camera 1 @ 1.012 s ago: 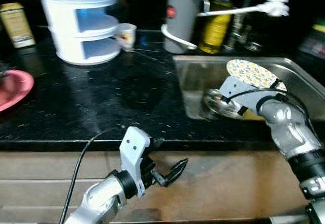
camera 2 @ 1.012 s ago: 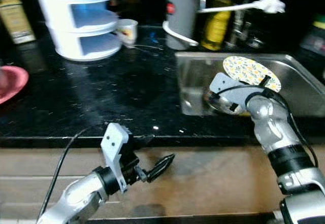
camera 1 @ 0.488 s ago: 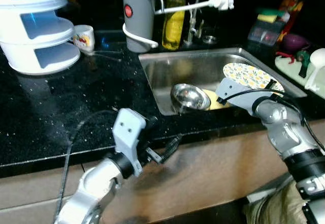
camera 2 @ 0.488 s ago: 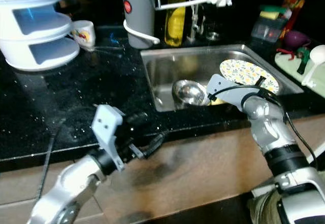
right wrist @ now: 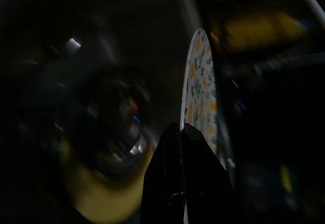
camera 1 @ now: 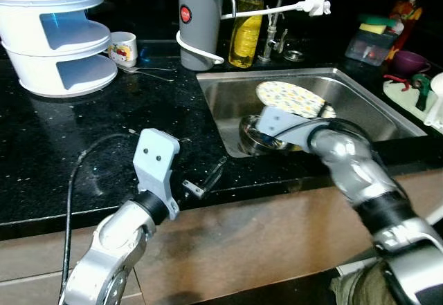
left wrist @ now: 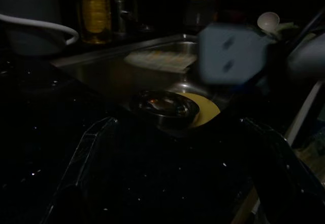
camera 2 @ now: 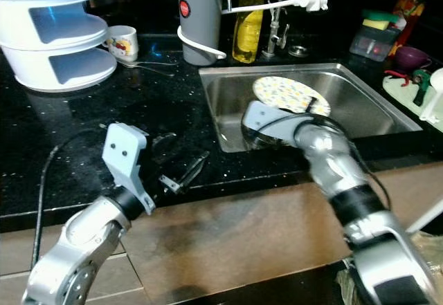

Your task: Kitchen organization

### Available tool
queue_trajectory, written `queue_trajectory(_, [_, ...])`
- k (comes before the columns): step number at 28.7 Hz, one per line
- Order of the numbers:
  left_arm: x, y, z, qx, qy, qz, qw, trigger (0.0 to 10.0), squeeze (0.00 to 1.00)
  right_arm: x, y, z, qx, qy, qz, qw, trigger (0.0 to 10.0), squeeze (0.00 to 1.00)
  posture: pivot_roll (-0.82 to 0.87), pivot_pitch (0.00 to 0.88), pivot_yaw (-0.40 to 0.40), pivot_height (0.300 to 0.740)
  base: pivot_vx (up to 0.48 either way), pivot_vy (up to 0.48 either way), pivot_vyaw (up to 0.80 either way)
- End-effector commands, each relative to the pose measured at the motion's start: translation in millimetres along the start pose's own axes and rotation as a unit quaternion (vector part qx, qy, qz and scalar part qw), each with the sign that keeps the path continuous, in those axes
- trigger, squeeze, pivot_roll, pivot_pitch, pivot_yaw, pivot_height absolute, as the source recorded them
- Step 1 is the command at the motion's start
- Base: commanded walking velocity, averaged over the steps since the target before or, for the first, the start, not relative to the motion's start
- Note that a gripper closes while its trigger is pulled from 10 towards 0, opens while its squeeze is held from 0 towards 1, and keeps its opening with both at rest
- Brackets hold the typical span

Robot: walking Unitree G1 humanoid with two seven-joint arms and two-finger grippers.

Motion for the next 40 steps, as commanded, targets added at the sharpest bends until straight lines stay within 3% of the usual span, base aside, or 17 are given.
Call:
queue_trajectory(1, [2.6,3.6,-1.5,-0.002,-0.002,0.001,1.000,10.0,0.00,4.2,-1.3,5.5,0.007,-0.001,-0.021,1.000,10.0,0.00,0.09,0.034,-0.096,0.740,0.000,0.000,0.00])
queue_trajectory(12, [3.9,8.4,-9.6,0.000,-0.015,-0.005,1.000,10.0,0.00,7.5,-13.8,21.6,0.080,-0.051,-0.025,0.995,10.0,0.00,0.11,0.071,-0.106,0.740,0.000,0.000,0.00])
queue_trajectory(13, [3.6,9.0,-9.8,0.000,-0.016,-0.006,1.000,10.0,0.00,5.3,-10.6,21.2,0.083,-0.061,-0.019,0.994,10.0,0.11,0.11,0.073,-0.105,0.740,0.000,0.000,0.00])
queue_trajectory(14, [3.3,9.6,-9.8,-0.001,-0.018,-0.007,1.000,10.0,0.00,3.3,-6.7,20.6,0.085,-0.069,-0.013,0.994,10.0,0.71,0.11,0.072,-0.102,0.740,0.000,0.000,0.00])
queue_trajectory(15, [3.2,9.9,-9.7,-0.001,-0.018,-0.008,1.000,10.0,0.00,2.0,-4.1,20.2,0.086,-0.075,-0.008,0.994,10.0,0.71,0.10,0.072,-0.102,0.740,0.000,0.000,0.00])
queue_trajectory(16, [3.0,10.6,-9.2,-0.003,-0.019,-0.009,1.000,10.0,0.00,1.2,0.4,18.9,0.084,-0.077,-0.004,0.994,10.0,1.00,0.10,0.071,-0.098,0.740,0.000,0.000,0.00])
queue_trajectory(19, [3.1,11.3,-8.1,-0.005,-0.019,-0.010,1.000,10.0,0.00,3.1,17.4,15.7,0.055,-0.065,0.017,0.996,10.0,1.00,0.10,0.066,-0.095,0.740,0.000,0.000,0.00])
queue_trajectory(20, [3.2,11.4,-7.4,-0.006,-0.019,-0.010,1.000,10.0,0.00,9.3,28.2,13.2,0.034,-0.034,0.060,0.997,10.0,0.56,0.10,0.061,-0.093,0.740,0.000,0.000,0.00])
queue_trajectory(21, [3.2,11.4,-7.4,-0.006,-0.019,-0.010,1.000,10.0,0.00,9.3,28.2,13.2,0.034,-0.034,0.060,0.997,10.0,0.56,0.10,0.061,-0.093,0.740,0.000,0.000,0.00])
queue_trajectory(22, [3.3,11.1,-6.8,-0.006,-0.019,-0.009,1.000,10.0,0.00,17.2,35.3,10.4,0.022,0.005,0.111,0.994,10.0,0.00,0.10,0.058,-0.091,0.740,0.000,0.000,0.00])
queue_trajectory(24, [3.3,10.2,-6.3,-0.004,-0.018,-0.009,1.000,10.0,0.00,41.1,45.0,-0.6,0.021,0.126,0.239,0.963,10.0,0.00,0.10,0.052,-0.087,0.740,0.000,0.000,0.00])
queue_trajectory(27, [2.7,9.4,-6.4,-0.002,-0.019,-0.008,1.000,10.0,0.00,53.2,47.0,-11.5,0.034,0.194,0.289,0.937,10.0,0.00,0.10,0.049,-0.084,0.740,0.000,0.000,0.00])
queue_trajectory(31, [-5.9,7.7,-6.2,0.006,-0.031,-0.009,0.999,10.0,0.00,90.7,26.9,-90.7,0.155,0.447,0.441,0.763,10.0,0.00,0.09,0.038,-0.074,0.740,0.000,0.000,0.00])
queue_trajectory(32, [-5.9,7.7,-6.2,0.006,-0.031,-0.009,0.999,10.0,0.00,90.7,26.9,-90.7,0.155,0.447,0.441,0.763,10.0,0.00,0.09,0.038,-0.074,0.740,0.000,0.000,0.00])
queue_trajectory(34, [-10.9,7.1,-5.2,0.011,-0.041,-0.005,0.999,10.0,0.00,91.1,23.4,-109.1,0.170,0.485,0.479,0.712,10.0,0.00,0.09,0.032,-0.070,0.740,0.000,0.000,0.00])
queue_trajectory(38, [-14.1,9.6,-4.3,0.011,-0.046,-0.005,0.999,10.0,0.00,86.8,14.2,-131.8,0.204,0.522,0.512,0.651,10.0,0.00,0.09,0.023,-0.065,0.740,0.000,0.000,0.00])
queue_trajectory(40, [-14.4,11.0,-4.5,0.010,-0.044,-0.009,0.999,10.0,0.00,85.0,8.8,-137.3,0.216,0.527,0.516,0.639,10.0,0.00,0.10,0.019,-0.064,0.740,0.000,0.000,0.00])
Point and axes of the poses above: a point about 5 cm out from each wrist's last joint towards the gripper, its own z axis pointing out of the wrist towards the gripper, its own x axis along the axis of the wrist's last joint, y = z × x, the point moved 4 cm from there along z, pointing out of the wrist towards the gripper, and after that the axes turned 1 degree about z, right-handed, at the moved point
